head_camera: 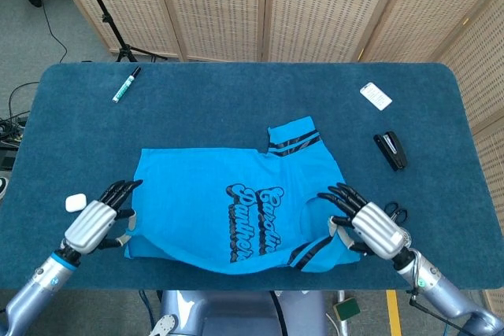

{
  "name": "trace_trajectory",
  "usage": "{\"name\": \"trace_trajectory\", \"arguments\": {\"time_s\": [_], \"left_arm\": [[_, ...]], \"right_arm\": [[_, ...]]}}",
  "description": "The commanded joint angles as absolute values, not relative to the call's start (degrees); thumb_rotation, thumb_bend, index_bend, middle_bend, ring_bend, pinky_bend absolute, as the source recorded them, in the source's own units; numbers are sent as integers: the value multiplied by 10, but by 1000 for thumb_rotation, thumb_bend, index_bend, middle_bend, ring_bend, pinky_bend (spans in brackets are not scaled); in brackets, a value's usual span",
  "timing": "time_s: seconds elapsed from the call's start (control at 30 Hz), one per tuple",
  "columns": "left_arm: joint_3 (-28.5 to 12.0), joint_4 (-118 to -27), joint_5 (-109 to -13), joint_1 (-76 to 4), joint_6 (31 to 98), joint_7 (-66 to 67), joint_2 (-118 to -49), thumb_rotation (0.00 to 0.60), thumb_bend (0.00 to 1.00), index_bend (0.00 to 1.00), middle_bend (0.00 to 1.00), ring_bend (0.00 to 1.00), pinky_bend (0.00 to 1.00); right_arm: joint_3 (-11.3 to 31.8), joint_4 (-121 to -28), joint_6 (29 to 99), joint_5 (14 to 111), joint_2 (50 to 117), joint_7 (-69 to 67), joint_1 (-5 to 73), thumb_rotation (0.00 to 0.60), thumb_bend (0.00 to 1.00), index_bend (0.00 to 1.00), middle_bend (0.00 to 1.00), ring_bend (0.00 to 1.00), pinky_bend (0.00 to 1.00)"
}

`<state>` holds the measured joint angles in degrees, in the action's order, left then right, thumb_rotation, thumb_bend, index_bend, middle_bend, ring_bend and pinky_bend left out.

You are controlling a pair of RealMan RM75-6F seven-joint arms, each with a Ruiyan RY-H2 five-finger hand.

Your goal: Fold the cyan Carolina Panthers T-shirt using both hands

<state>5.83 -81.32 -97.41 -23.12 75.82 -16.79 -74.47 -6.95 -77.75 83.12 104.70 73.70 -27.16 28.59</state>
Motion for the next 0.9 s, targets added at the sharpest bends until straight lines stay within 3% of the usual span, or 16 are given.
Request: {"name": "trace_trajectory", "arguments": {"time_s": [0.03,0.23,0.43,0.9], "left_arm": [[-9,-850,-886,-288,667,-103,-728,600,437,747,0,0,0],[-69,-802,-789,-344,573,-54,-758,600,438,747,0,0,0],[-104,-719,-724,-391,504,-35,-803,600,439,747,0,0,0],[-127,-573,-667,-455,415,-26,-890,600,425,747,0,0,0]], "right_arm": [[-13,-760,741,966,739,-311,333,600,672,692,124,0,0],[42,-677,638,882,775,-347,380,600,672,692,124,0,0],[76,-571,551,831,824,-385,423,600,672,692,124,0,0],[81,-374,449,815,920,-456,473,600,672,692,124,0,0]]}}
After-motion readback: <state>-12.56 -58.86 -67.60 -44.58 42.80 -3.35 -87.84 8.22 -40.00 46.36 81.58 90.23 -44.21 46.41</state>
